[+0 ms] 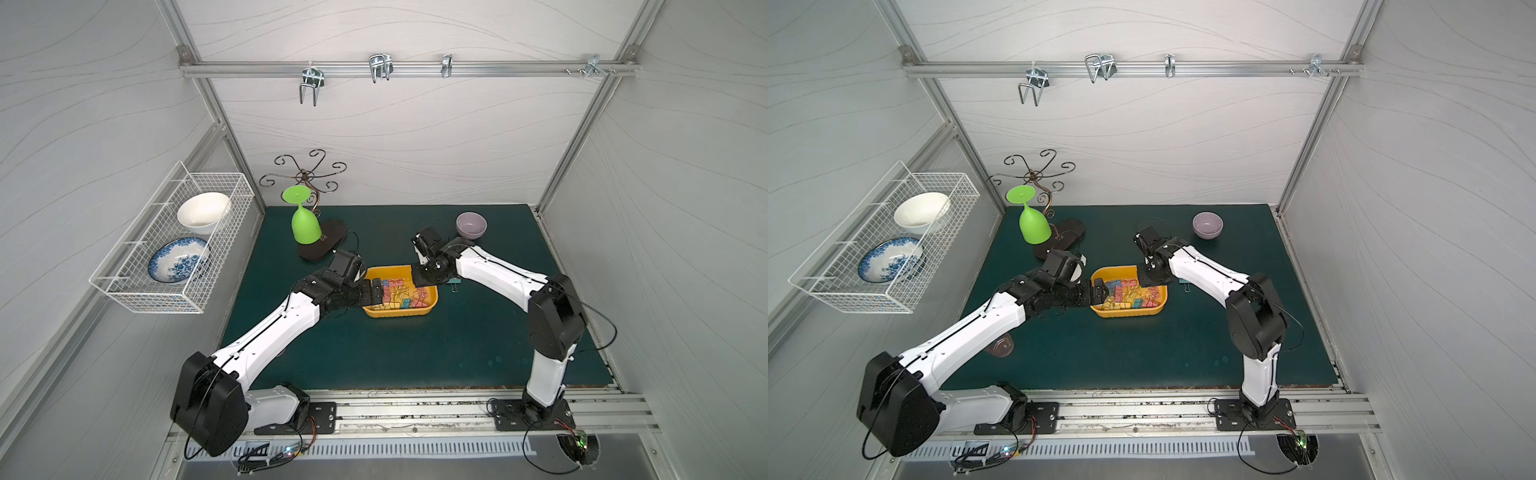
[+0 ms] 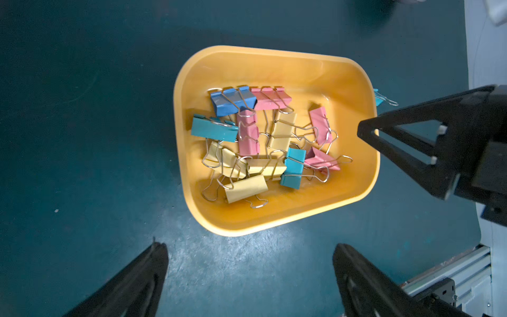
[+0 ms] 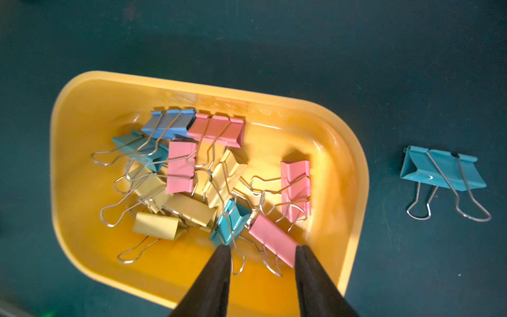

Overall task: Take out the binder clips from the storage box
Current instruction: Pick up the binder clip from the storage box.

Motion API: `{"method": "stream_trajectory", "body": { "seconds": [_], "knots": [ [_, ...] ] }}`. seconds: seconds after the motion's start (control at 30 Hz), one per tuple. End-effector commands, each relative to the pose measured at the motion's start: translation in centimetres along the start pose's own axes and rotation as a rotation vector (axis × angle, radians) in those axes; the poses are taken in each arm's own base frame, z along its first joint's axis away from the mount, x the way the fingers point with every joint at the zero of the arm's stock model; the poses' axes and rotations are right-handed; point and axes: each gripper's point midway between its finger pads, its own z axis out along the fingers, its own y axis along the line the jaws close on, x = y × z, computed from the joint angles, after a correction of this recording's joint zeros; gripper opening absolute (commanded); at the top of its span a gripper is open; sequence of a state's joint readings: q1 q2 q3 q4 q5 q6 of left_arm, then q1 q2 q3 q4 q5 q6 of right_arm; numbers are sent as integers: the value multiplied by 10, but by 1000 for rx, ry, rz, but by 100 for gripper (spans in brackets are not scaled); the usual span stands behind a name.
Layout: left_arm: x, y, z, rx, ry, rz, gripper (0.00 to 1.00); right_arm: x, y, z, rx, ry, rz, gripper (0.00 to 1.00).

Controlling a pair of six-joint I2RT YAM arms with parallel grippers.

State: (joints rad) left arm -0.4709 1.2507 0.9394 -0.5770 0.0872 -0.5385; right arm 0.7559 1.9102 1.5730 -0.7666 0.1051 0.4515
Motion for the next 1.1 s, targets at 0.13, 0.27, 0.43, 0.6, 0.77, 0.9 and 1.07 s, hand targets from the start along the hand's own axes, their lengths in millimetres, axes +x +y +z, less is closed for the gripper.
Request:
{"method": "stream_trajectory", "body": {
  "seconds": [0.13,0.27,0.43,0.6,0.77,0.9,1.07],
  "knots": [
    [-10,9,-9,29,-50,-54,98,8,-8,9,132,94,-28,38],
    [-10,11,-10,27,-48,-57,98,8,-4,18,135,124,-29,35],
    [-8,9,-9,43,-45,-55,98,13,0,28,137,153,-49,32],
    [-7,6,-6,61,-30,-55,98,12,-1,38,149,167,-57,26],
    [-7,3,-5,72,-21,-56,98,12,-2,48,166,186,-70,25],
    [-6,2,-8,76,-21,-52,98,7,-6,46,203,175,-82,16],
    [-6,5,-11,65,-31,-39,98,-1,-21,36,311,128,-111,10]
  ]
}}
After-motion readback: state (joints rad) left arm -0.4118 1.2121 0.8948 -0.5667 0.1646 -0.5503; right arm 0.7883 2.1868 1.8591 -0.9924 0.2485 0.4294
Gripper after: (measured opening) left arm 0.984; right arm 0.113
